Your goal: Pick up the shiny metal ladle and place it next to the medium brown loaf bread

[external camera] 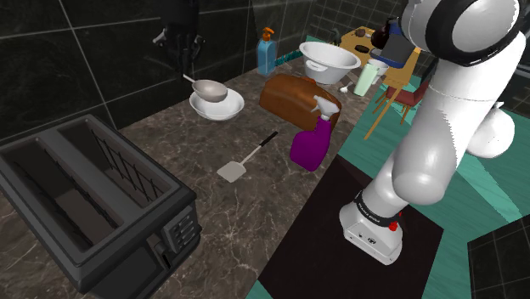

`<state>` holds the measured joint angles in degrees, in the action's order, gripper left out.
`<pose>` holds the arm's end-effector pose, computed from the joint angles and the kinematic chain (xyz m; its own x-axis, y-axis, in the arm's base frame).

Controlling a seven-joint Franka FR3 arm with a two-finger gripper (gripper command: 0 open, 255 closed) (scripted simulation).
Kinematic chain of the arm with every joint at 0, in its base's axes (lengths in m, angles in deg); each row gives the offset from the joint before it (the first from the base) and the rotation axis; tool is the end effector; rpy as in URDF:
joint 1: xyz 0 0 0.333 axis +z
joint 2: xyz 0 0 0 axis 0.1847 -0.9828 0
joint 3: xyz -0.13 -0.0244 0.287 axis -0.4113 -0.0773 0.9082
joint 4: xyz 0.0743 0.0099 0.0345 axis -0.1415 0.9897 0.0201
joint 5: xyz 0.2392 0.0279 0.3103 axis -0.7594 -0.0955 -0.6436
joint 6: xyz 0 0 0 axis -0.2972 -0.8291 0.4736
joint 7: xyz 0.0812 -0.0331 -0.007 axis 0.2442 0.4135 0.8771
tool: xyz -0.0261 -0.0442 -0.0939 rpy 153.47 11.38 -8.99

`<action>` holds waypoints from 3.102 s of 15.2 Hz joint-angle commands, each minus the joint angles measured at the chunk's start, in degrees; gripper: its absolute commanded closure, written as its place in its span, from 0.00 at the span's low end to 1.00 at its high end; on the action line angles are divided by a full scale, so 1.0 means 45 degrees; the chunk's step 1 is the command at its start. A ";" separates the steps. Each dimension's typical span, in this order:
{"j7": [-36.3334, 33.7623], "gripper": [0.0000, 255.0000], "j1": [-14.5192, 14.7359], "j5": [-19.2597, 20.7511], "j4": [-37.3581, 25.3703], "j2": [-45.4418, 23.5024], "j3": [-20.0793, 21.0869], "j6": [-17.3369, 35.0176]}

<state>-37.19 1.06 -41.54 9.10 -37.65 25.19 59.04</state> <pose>0.5311 0.3332 0.5633 0.9813 0.1906 -0.0255 0.1865 -0.9757 -0.1153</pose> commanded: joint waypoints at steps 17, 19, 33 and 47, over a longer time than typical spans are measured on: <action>0.3583 1.00 -0.1225 -0.2490 0.9126 0.8286 -0.1714 0.0779; 0.3624 1.00 -0.1212 -0.2518 0.9462 0.8283 -0.1683 0.1116; 0.3890 1.00 -0.1135 -0.2722 1.1569 0.7945 -0.1429 0.3549; 0.4115 1.00 -0.1079 -0.2901 1.3197 0.6959 -0.1131 0.6148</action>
<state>-18.67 -3.84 -54.53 68.07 -5.98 19.96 85.90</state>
